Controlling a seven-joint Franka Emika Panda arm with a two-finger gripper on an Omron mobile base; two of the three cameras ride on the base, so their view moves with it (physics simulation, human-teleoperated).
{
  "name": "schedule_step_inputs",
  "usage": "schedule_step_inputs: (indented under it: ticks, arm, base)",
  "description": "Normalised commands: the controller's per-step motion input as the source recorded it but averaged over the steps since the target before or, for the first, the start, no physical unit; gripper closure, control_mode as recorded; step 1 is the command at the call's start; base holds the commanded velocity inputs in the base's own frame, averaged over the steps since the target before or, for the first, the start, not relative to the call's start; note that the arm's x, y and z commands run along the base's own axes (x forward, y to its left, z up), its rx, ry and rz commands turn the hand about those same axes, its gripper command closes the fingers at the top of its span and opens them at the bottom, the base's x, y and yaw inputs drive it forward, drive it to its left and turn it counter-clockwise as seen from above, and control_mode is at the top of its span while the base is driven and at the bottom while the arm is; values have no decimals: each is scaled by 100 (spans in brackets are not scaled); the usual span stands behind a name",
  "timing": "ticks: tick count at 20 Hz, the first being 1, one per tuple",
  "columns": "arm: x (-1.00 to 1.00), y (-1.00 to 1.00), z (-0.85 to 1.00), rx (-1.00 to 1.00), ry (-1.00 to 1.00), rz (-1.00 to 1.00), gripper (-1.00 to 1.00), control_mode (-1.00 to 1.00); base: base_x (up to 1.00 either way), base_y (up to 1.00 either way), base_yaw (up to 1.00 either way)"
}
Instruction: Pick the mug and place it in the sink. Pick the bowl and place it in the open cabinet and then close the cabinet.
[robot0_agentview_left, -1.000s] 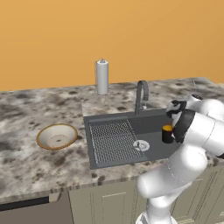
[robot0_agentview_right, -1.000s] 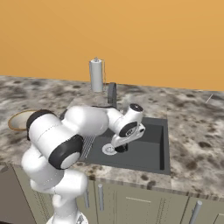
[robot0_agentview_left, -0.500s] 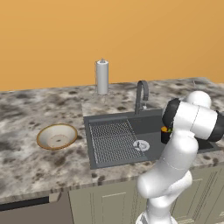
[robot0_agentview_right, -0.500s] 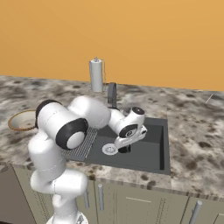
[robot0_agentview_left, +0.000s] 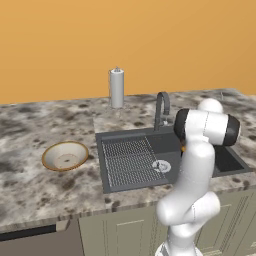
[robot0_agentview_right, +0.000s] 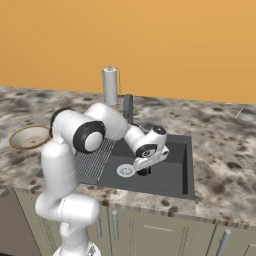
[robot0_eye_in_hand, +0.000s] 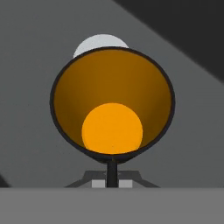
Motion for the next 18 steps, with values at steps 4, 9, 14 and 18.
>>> schedule_step_inputs:
  ticks: [4,9,14,18]
  arm:
    - [36,0,-34,0,0,0,100,-100]
    - [43,0,-30,0,0,0,100,-100]
    - [36,-4,-31,0,0,0,100,-100]
    - [23,-7,-38,0,0,0,100,-100]
  base:
    - [0,0,0]
    - [0,0,0]
    - [0,0,0]
    - [0,0,0]
